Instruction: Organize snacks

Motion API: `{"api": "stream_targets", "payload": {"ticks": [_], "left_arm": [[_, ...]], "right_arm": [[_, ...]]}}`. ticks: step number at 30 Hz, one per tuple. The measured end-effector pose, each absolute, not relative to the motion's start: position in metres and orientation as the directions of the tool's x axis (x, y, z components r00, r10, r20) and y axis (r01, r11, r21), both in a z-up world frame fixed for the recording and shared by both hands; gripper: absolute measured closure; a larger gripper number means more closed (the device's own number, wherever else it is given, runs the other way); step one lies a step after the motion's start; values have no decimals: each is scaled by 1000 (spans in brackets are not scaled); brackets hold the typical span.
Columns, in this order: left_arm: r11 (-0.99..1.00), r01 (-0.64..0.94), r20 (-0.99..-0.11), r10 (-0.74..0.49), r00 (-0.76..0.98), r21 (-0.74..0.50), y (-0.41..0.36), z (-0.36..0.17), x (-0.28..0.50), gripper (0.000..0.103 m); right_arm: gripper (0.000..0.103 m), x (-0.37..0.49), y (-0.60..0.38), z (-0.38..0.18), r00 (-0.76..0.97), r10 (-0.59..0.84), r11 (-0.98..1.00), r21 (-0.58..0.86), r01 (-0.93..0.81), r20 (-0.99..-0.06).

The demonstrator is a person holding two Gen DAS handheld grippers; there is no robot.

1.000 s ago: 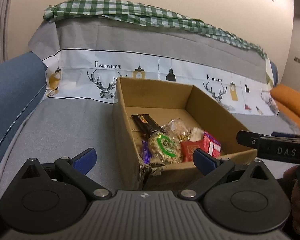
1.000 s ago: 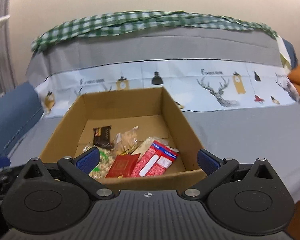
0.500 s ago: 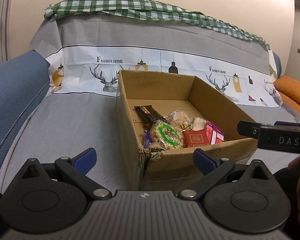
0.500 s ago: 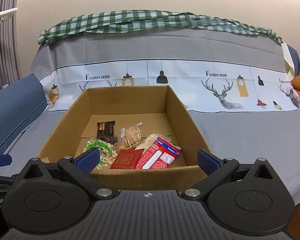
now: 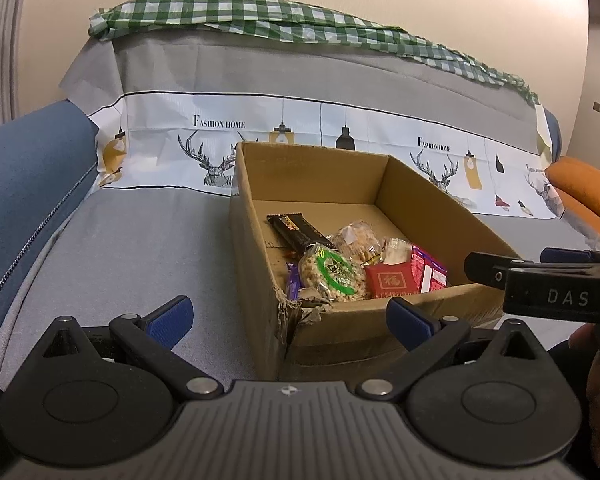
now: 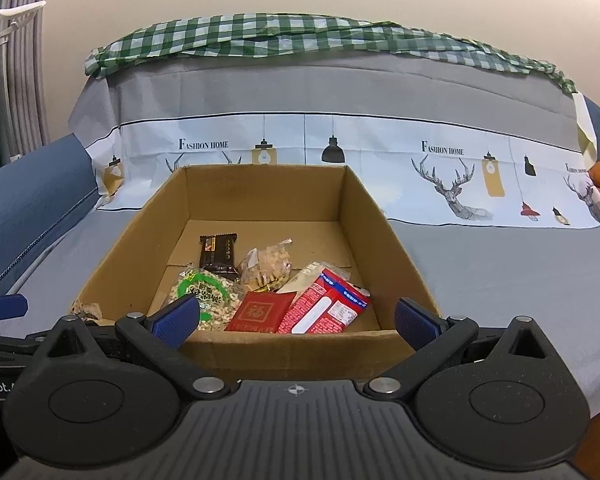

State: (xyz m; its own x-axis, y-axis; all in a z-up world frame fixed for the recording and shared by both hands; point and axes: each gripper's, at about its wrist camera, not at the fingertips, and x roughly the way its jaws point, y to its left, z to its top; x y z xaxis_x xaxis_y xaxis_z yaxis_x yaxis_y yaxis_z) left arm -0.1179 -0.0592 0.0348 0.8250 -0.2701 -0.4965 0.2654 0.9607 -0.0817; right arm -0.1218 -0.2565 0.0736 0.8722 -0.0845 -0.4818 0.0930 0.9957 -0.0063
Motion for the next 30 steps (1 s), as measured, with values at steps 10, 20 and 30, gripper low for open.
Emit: {"api": "stream_targets", "payload": {"ticks": [10, 20, 30], "left_arm": [[959, 273, -493, -274, 826, -76, -62, 35, -119, 0], [957, 281, -476, -281, 833, -74, -61, 38, -122, 0], [954, 292, -463, -289, 838, -69, -63, 39, -124, 0]], "right_arm": [[1, -123, -258, 74, 873, -87, 995, -6, 96, -480], [1, -123, -255, 74, 873, -88, 996, -27, 86, -480], [1, -123, -254, 75, 873, -88, 996, -33, 82, -479]]}}
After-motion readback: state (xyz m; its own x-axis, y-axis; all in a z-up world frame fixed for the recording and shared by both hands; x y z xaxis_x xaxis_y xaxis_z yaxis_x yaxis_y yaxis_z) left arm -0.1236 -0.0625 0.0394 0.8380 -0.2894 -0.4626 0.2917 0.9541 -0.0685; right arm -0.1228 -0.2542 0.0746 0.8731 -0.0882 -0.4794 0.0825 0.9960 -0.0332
